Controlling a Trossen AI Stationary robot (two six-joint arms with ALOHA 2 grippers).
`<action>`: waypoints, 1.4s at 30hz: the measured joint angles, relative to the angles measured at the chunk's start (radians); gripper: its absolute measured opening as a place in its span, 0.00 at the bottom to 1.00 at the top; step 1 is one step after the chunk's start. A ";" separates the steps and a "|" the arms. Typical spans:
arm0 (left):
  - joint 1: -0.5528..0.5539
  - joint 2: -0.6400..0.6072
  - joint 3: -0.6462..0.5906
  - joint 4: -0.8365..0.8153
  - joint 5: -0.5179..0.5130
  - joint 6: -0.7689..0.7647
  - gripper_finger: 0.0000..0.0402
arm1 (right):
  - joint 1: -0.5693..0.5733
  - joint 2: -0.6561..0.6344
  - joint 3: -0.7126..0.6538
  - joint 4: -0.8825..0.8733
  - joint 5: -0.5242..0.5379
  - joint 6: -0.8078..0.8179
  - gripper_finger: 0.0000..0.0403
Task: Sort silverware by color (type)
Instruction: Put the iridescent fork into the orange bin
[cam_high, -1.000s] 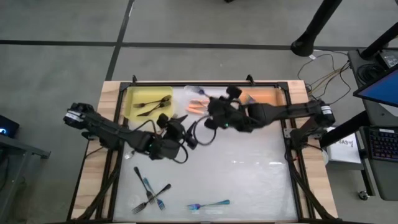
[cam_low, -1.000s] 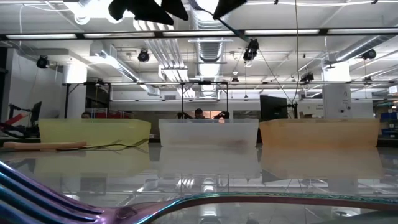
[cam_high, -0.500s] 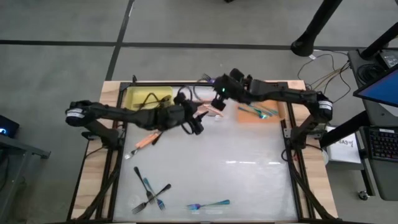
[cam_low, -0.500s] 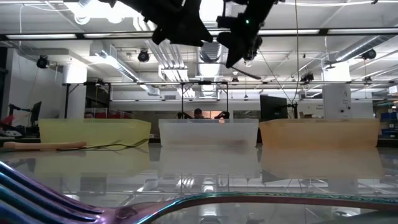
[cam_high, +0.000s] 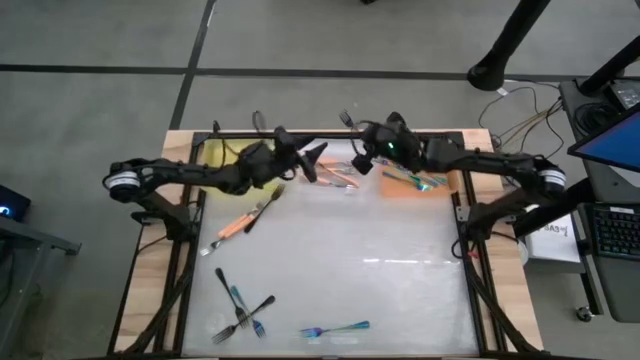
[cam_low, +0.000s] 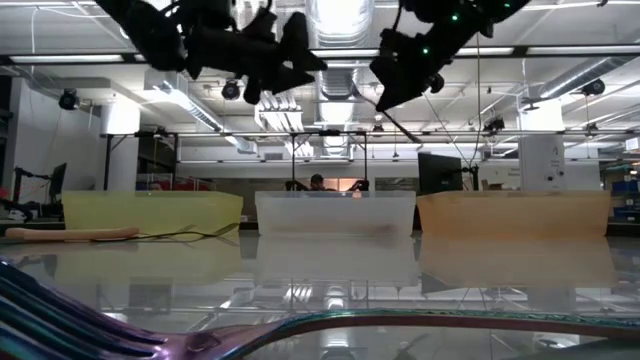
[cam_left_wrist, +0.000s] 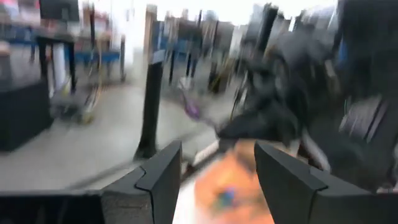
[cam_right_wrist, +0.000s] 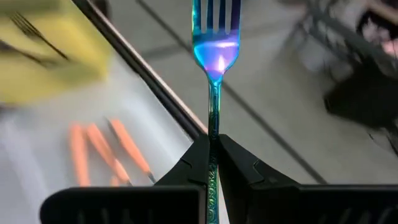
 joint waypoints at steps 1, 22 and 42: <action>0.000 0.003 -0.025 0.086 0.002 0.004 0.45 | 0.015 -0.018 -0.042 0.073 -0.001 -0.011 0.03; -0.067 0.293 0.052 0.550 -0.175 0.182 0.45 | 0.177 0.124 -0.270 0.789 0.150 -0.215 0.03; -0.063 0.312 0.065 0.605 -0.195 0.205 0.37 | 0.174 0.115 -0.264 0.814 0.151 -0.312 0.03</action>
